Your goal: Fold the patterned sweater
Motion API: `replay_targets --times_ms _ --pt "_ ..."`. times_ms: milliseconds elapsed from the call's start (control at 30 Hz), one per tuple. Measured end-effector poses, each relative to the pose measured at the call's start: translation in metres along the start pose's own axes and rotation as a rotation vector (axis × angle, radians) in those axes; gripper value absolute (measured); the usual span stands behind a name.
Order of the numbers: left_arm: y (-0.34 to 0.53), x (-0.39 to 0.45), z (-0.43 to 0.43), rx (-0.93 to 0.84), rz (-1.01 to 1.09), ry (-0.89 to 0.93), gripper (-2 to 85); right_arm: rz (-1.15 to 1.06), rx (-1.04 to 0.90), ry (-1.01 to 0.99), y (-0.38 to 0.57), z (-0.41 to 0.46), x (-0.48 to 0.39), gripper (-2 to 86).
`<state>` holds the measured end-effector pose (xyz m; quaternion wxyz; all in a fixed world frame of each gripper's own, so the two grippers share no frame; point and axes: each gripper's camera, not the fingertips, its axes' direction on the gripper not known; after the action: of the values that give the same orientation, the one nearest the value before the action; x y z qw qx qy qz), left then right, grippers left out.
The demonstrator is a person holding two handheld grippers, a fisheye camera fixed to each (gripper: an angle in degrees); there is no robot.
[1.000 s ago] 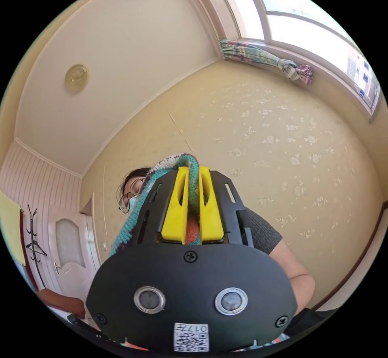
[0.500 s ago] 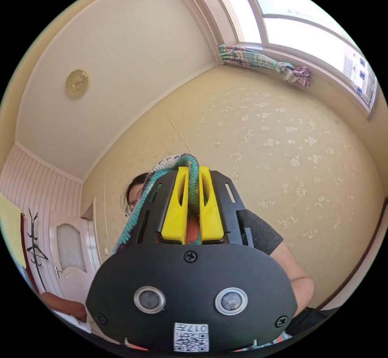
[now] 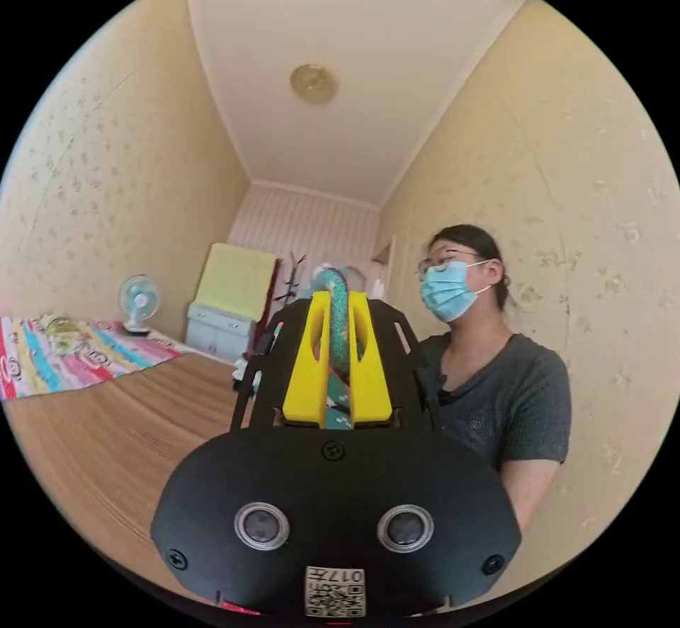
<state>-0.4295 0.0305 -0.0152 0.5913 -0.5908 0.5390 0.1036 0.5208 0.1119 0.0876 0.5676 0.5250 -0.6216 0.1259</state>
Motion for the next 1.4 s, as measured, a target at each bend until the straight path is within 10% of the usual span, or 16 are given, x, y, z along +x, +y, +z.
replay_targets --times_ms 133,300,633,800,967,1400 --pt "-0.008 -0.007 0.078 -0.114 -0.048 -0.294 4.1 -0.110 0.193 0.113 -0.010 -0.019 -0.070 3.0" --pt "-0.019 0.020 0.133 0.190 -0.089 -0.387 4.0 -0.241 0.470 0.270 0.001 -0.067 -0.140 3.0" --pt "-0.058 0.089 0.206 0.738 0.386 -0.916 4.3 -0.370 0.288 0.302 0.011 -0.030 -0.133 2.8" --pt "-0.165 -0.091 0.257 0.373 0.306 -0.960 4.6 -0.079 -0.208 0.298 -0.021 0.158 0.040 3.7" --pt "-0.177 -0.443 0.284 -0.190 -0.503 -0.850 8.8 0.356 -0.809 0.155 0.085 0.391 0.266 6.2" --pt "0.070 -0.338 0.384 -0.743 -0.648 -0.674 10.6 0.371 -1.309 0.037 0.522 0.376 0.206 7.5"
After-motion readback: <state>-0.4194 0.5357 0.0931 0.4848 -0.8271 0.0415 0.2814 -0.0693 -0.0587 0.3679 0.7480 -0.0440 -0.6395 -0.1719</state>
